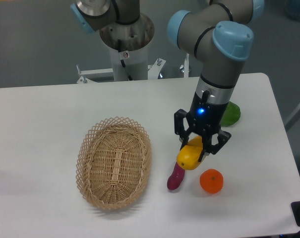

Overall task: Place the mango in the basket
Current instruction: 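Lift the grasped yellow mango up off the table with the gripper, then carry the mango over the wicker basket and lower it inside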

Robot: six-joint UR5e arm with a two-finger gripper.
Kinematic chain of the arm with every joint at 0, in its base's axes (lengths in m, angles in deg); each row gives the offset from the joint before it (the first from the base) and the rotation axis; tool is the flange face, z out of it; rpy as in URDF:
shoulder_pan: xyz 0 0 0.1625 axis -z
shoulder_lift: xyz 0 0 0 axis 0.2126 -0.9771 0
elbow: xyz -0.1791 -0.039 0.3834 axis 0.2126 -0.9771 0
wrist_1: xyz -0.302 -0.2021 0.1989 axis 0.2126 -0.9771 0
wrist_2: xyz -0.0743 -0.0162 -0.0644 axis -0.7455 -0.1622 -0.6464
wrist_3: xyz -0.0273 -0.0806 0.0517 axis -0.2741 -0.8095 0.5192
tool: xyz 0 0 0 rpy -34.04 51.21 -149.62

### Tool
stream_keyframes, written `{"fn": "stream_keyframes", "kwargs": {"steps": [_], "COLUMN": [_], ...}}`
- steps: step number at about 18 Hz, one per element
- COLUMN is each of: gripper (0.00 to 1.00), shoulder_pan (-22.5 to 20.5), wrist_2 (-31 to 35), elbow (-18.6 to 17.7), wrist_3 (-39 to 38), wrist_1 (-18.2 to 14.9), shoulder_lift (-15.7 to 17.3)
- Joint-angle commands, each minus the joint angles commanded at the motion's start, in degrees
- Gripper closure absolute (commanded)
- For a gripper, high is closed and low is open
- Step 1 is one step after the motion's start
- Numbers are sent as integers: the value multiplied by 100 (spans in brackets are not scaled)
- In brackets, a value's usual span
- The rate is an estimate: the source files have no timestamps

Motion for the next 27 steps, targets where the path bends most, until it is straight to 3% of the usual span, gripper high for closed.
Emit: {"fn": "stream_keyframes", "kwargs": {"steps": [5, 9, 12, 14, 17, 20, 25, 27], "gripper": [55, 55, 55, 55, 55, 56, 56, 56], "shoulder_pan": [-9, 53, 350, 657, 1352, 1844, 2600, 2838], "wrist_2": [9, 62, 96, 560, 1290, 1564, 2424, 2688], "elbow": [-131, -474, -641, -729, -782, -852, -914, -940], "wrist_3": [0, -552, -1176, -1449, -1931, -2617, -3453, -3498], "wrist_1": [-9, 44, 106, 114, 123, 272, 913, 1002], "shoulder_lift": [114, 500, 650, 721, 651, 484, -51, -254]}}
